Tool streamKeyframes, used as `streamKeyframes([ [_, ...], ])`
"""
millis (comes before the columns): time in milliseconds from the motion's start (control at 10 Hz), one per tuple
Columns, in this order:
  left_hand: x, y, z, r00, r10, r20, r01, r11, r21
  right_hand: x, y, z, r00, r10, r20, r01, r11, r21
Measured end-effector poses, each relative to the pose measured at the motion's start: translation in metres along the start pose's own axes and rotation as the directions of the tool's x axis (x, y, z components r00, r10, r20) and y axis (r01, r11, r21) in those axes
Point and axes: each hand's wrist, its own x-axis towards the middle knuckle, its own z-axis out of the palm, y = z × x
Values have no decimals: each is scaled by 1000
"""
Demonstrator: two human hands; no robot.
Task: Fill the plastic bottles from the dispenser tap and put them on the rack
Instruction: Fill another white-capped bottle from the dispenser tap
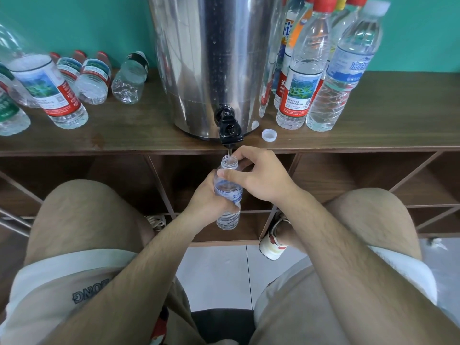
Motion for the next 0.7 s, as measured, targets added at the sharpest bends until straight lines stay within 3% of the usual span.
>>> streamKeyframes([
  [400,2,3,1,1000,4,13,-5,998,55,1,0,0,1000,4,-1,-4,1000,-11],
  [700,-6,6,-2,1000,-16,11,17,1000,-16,1,1,1,1000,-3,-5,3,1000,1],
])
